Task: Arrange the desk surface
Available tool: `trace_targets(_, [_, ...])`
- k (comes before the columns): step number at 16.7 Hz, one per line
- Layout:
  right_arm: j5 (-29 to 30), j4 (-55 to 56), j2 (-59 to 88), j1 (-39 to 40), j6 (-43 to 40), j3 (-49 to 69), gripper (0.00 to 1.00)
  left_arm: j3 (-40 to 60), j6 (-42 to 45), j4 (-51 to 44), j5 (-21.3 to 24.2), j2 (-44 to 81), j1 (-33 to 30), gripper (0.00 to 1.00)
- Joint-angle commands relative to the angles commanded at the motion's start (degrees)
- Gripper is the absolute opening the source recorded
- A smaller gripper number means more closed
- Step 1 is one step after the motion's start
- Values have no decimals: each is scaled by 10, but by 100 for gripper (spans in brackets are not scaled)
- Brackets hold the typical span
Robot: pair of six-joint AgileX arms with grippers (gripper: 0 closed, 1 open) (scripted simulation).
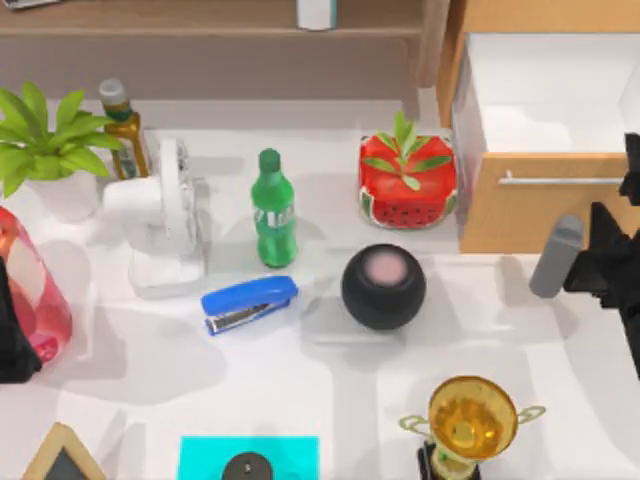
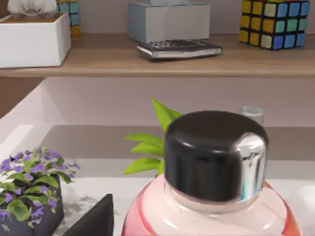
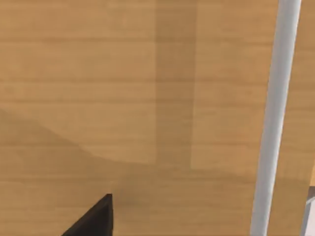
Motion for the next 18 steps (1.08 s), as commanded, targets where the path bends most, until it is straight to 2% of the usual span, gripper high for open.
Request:
trace_targets(3, [0, 0, 0, 0, 0, 0, 100, 0, 0, 0, 0, 0, 0, 100])
trace_targets(16, [0, 0, 0, 0, 0, 0, 2, 0, 0, 0, 0, 0, 0, 100])
trace_targets(18, [0, 0, 0, 0, 0, 0, 0, 0, 0, 0, 0, 0, 0, 100])
